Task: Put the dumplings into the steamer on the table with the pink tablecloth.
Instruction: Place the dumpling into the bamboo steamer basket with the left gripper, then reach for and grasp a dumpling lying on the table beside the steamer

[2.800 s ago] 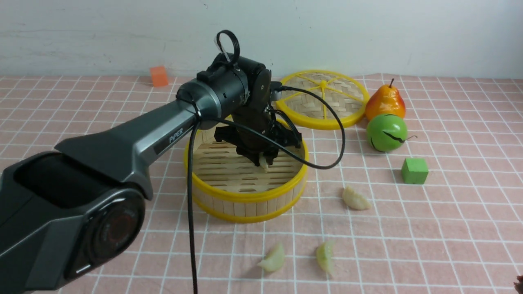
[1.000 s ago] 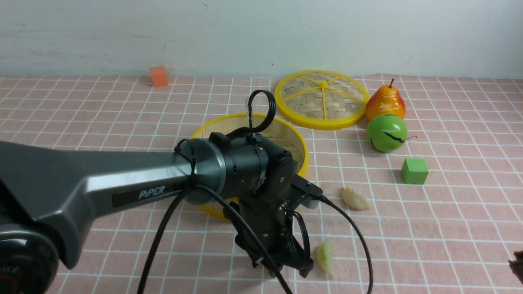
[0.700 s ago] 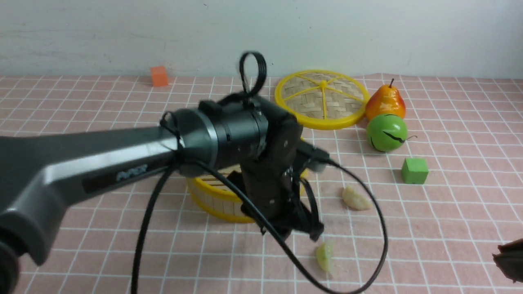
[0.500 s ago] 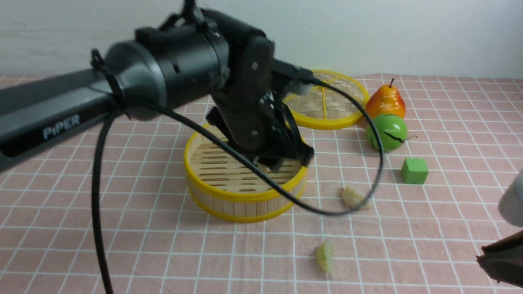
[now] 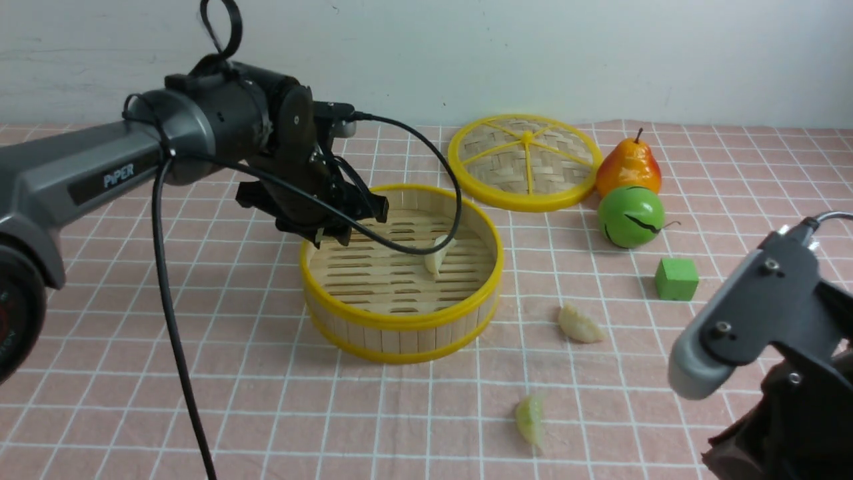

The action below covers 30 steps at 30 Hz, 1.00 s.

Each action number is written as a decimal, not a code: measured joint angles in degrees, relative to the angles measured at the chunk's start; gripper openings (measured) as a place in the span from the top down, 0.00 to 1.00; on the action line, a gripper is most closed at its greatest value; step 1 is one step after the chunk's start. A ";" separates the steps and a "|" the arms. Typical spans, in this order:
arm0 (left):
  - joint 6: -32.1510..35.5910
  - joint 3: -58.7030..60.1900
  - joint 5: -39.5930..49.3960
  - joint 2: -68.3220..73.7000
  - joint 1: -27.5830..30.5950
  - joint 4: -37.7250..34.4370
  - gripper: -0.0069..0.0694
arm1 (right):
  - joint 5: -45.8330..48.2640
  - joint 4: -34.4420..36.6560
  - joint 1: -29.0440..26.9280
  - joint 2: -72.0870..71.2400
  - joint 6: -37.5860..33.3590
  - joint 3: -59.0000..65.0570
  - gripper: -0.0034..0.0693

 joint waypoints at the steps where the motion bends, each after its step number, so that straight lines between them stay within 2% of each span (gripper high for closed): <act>1: 0.00 0.00 -0.13 0.13 0.00 -0.13 0.59 | -0.04 0.09 0.00 0.18 0.00 0.00 0.84; 4: -0.30 0.00 -1.27 1.85 0.00 -0.65 0.58 | -0.63 0.94 0.00 3.09 0.00 0.00 0.84; 12: -0.35 -0.37 -0.79 2.69 -0.05 -2.56 0.38 | -4.77 1.56 0.00 6.70 0.00 -0.05 0.84; 18: -0.35 -6.02 7.44 -3.42 -0.05 -1.71 0.38 | 0.35 2.06 0.00 6.86 0.00 -4.25 0.84; 23: 0.00 -10.43 14.05 -15.08 -0.31 -1.65 0.50 | 2.69 3.24 0.00 6.86 0.00 -11.35 0.84; 28: 1.63 -8.86 21.35 -28.49 -0.77 -1.80 0.79 | 2.59 3.29 0.00 8.45 0.00 -16.01 0.82; 30: 1.63 -7.75 21.98 -30.54 -0.77 -1.66 0.84 | 2.60 3.45 0.00 9.08 0.00 -16.17 0.82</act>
